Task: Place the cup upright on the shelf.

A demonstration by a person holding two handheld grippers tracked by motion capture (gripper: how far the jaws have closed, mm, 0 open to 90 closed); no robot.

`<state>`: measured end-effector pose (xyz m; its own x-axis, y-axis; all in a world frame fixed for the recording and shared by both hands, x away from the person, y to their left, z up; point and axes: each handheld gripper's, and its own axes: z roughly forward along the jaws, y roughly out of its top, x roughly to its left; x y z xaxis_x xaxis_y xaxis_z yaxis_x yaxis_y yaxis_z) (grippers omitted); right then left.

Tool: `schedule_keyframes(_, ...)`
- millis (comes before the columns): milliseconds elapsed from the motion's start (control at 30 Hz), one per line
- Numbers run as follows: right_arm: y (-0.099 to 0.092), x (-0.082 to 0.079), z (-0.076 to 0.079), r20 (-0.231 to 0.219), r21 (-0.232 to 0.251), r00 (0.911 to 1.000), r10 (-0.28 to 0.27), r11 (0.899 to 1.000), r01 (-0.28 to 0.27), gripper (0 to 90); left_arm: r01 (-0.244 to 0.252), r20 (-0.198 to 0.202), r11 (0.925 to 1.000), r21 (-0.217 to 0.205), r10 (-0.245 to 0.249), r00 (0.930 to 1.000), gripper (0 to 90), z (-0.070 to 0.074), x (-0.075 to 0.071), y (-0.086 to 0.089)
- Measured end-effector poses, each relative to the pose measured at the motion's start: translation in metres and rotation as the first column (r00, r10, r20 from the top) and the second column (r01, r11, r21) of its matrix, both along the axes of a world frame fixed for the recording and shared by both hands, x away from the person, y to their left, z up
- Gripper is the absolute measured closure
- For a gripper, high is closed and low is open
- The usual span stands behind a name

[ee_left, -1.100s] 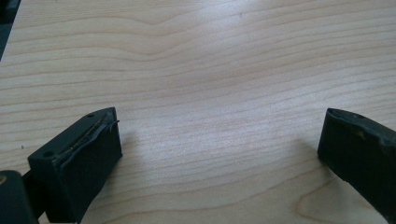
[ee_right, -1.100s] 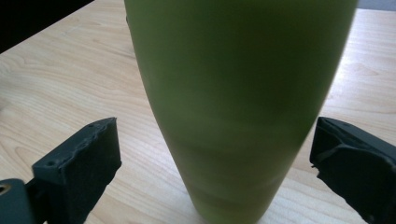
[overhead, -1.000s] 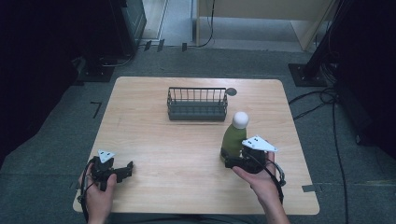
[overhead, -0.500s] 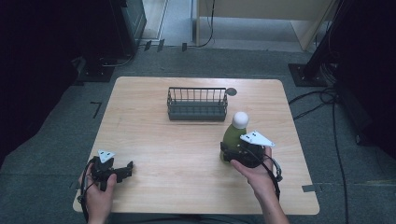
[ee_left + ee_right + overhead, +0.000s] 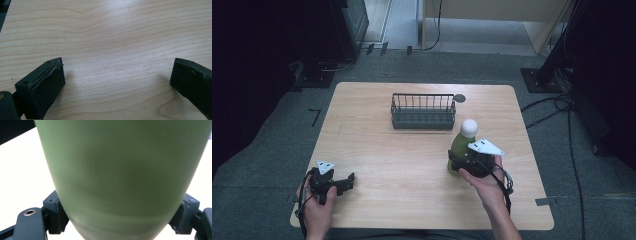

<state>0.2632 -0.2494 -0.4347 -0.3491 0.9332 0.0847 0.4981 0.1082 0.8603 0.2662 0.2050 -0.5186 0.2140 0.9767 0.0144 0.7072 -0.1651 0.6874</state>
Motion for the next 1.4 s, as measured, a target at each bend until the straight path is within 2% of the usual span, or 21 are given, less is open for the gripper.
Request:
schedule_keyframes(67,0.0,0.001,0.0,0.0,0.0,1.0,0.001,1.0,-0.001,19.7,0.0,-0.001,1.0,0.001,0.0,1.0,0.0,0.0,0.0,0.0)
schedule_keyframes(200,0.001,0.006,0.003,-0.011,0.031,0.9998,0.018,0.999,-0.018,19.9,0.0,0.0,1.0,0.0,0.0,1.0,0.0,0.0,0.0,0.0)
schedule_keyframes(367,0.006,0.011,0.006,-0.004,0.025,0.9997,0.025,0.999,-0.025,20.0,-0.001,0.0,1.0,0.0,0.001,1.0,0.0,0.0,0.0,0.0)
schedule_keyframes(700,0.021,0.03,0.031,0.028,0.042,0.9989,0.037,0.998,-0.038,20.1,-0.002,0.002,1.0,-0.002,0.002,1.0,0.0,0.0,0.0,0.0)
schedule_keyframes(733,0.024,0.035,0.037,0.034,0.046,0.9987,0.039,0.998,-0.04,20.1,-0.001,0.001,1.0,-0.002,0.001,1.0,0.0,0.0,0.0,0.0)
schedule_keyframes(867,0.027,0.045,0.046,0.041,0.051,0.9984,0.038,0.998,-0.04,20.1,-0.002,0.002,1.0,-0.002,0.002,1.0,0.0,0.0,0.0,0.0)
schedule_keyframes(1033,0.034,0.063,0.06,0.046,0.035,0.9983,0.035,0.999,-0.037,20.1,-0.002,0.001,1.0,-0.001,0.002,1.0,0.0,0.0,0.0,0.0)
schedule_keyframes(1267,0.042,0.086,0.076,0.06,0.041,0.998,0.021,0.999,-0.023,20.2,-0.002,0.001,1.0,-0.002,0.002,1.0,0.0,0.0,0.0,0.0)
schedule_keyframes(1400,0.044,0.093,0.079,0.075,0.041,0.9971,0.016,0.999,-0.019,20.2,-0.002,0.001,1.0,-0.001,0.002,1.0,0.0,0.0,0.0,0.0)
